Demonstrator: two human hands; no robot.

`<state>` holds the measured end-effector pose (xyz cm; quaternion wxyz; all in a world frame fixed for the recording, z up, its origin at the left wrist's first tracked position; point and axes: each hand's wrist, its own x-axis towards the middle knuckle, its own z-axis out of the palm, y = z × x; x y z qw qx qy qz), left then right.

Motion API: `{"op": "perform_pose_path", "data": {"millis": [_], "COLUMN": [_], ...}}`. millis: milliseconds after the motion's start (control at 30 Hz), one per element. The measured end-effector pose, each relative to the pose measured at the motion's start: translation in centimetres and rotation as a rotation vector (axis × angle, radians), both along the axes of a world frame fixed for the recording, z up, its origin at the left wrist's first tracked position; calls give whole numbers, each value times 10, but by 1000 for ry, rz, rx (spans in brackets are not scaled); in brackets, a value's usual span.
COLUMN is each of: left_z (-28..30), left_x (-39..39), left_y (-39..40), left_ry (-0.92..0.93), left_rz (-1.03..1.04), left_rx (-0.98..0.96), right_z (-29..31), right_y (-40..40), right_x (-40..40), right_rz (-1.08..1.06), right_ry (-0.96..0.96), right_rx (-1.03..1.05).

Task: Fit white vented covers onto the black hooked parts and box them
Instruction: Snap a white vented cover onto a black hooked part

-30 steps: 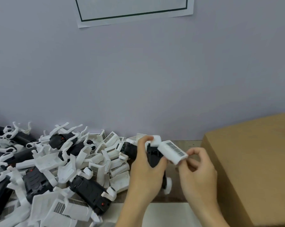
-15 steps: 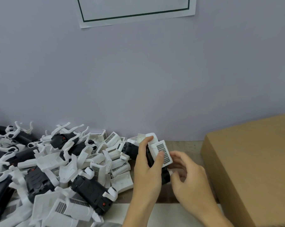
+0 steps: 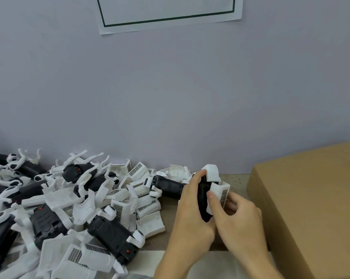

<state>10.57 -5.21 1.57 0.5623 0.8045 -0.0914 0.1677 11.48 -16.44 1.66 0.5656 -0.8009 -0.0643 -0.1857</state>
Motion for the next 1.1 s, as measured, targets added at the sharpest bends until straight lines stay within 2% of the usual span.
{"op": "perform_pose_path", "data": {"millis": [133, 300, 400, 500, 633, 767, 1000, 1100], "left_z": [-3, -3, -2, -2, 5, 6, 6, 7], "left_x": [-3, -2, -1, 0, -1, -4, -1, 0], "left_y": [-1, -1, 1, 4, 3, 4, 2, 1], "left_ry": [-21, -74, -136, -143, -1, 52, 78, 98], "left_rz": [-28, -52, 3, 50, -28, -91, -75, -43], "left_rx": [123, 182, 135, -6, -236, -299, -486, -467], "right_z": [0, 1, 1, 3, 4, 4, 1, 0], "right_y": [-2, -2, -5, -5, 0, -2, -2, -1], "right_x": [0, 1, 2, -1, 0, 3, 6, 6], "right_rz": [9, -52, 40, 158, 203, 248, 214, 213], "right_ry": [95, 111, 95, 73, 124, 214, 297, 292], "right_rx": [-155, -173, -134, -137, 131, 357, 512, 515]}}
